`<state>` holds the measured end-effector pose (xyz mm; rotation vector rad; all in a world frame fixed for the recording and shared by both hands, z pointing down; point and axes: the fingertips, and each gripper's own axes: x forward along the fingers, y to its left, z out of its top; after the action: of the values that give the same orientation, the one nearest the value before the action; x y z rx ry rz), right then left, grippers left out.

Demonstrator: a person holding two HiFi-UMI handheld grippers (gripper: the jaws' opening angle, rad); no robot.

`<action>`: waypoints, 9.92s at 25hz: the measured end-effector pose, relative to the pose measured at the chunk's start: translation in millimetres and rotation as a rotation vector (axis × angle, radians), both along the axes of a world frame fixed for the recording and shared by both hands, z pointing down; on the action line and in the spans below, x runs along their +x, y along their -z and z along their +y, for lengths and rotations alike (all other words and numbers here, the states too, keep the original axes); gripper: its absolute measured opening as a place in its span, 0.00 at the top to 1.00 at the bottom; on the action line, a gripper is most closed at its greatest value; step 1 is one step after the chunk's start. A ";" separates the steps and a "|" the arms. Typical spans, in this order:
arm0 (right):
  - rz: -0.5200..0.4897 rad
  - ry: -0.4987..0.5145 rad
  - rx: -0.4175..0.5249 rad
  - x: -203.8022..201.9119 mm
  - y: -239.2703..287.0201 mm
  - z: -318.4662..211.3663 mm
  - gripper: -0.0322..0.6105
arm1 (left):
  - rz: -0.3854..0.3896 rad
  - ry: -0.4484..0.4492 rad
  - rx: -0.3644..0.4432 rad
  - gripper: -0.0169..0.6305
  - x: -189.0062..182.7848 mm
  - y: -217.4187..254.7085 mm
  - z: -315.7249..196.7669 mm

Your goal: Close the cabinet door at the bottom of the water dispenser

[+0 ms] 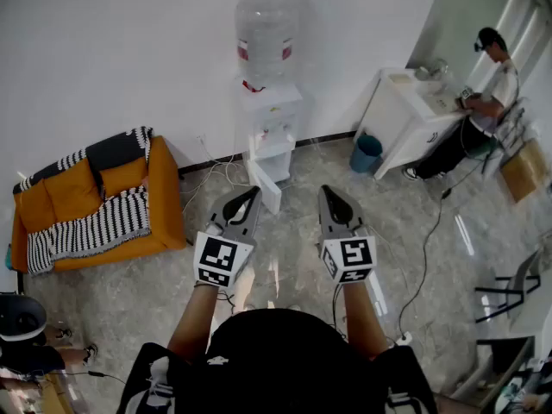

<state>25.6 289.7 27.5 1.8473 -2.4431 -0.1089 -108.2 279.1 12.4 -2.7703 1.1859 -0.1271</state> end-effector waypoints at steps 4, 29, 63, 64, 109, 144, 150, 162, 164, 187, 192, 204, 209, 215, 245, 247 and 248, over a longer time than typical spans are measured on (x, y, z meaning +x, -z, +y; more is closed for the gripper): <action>-0.029 0.019 -0.002 -1.5 -1.0 -2.4 0.90 | 0.009 0.000 -0.010 0.96 -0.7 -1.2 -2.5; -0.018 0.103 -0.016 58.0 -26.7 36.0 0.90 | 0.028 0.069 -0.061 0.96 56.3 -19.5 41.5; -0.008 0.105 -0.075 45.6 -38.8 -148.5 0.90 | 0.072 0.047 -0.101 0.96 48.7 -23.9 -142.1; -0.007 0.103 -0.077 43.0 -38.0 -156.8 0.89 | 0.073 0.044 -0.103 0.96 46.4 -23.4 -150.6; -0.004 0.072 -0.389 -10.6 -173.0 -350.3 0.89 | 0.017 0.021 -0.456 0.96 -7.6 -177.7 -344.0; 0.109 0.284 -0.803 -1.4 -447.6 -334.2 0.89 | -0.064 0.100 -0.802 0.96 40.2 -429.9 -308.1; 0.124 0.302 -0.835 -2.0 -479.8 -330.1 0.89 | -0.097 0.100 -0.814 0.96 35.3 -457.0 -311.5; 0.142 0.344 -0.872 -6.3 -531.9 -342.5 0.89 | -0.104 0.105 -0.842 0.96 41.0 -503.4 -314.9; 0.147 0.345 -0.876 -6.8 -542.8 -346.8 0.89 | -0.108 0.100 -0.848 0.96 43.5 -511.5 -316.8; 0.162 0.360 -1.029 -24.5 -663.2 -339.6 0.79 | -0.145 0.134 -0.898 0.96 21.8 -584.2 -305.2; 0.172 0.361 -1.059 -28.0 -686.9 -346.9 0.76 | -0.154 0.145 -0.904 0.96 14.7 -595.8 -308.5; 0.222 0.355 -1.151 -33.5 -743.4 -336.5 0.69 | -0.186 0.135 -0.922 0.96 13.8 -618.6 -298.2; 0.259 0.358 -1.167 -32.3 -759.4 -332.3 0.68 | -0.186 0.137 -0.943 0.96 12.4 -628.4 -292.7; 0.273 0.350 -1.166 -26.6 -766.9 -333.7 0.68 | -0.187 0.129 -0.954 0.96 16.0 -635.6 -289.4; 0.276 0.241 -1.103 31.3 -772.1 -375.2 0.68 | -0.204 0.086 -0.960 0.96 57.4 -647.5 -314.4; 0.274 0.227 -1.092 35.7 -773.2 -381.0 0.68 | -0.213 0.084 -0.961 0.96 59.8 -650.6 -314.4; 0.272 0.220 -1.089 38.3 -773.5 -384.1 0.68 | -0.215 0.086 -0.961 0.96 60.9 -652.0 -315.8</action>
<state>63.9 -94.3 801.0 0.9909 -1.8516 0.7420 -47.3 -36.7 664.4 -3.2903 1.4430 -1.2723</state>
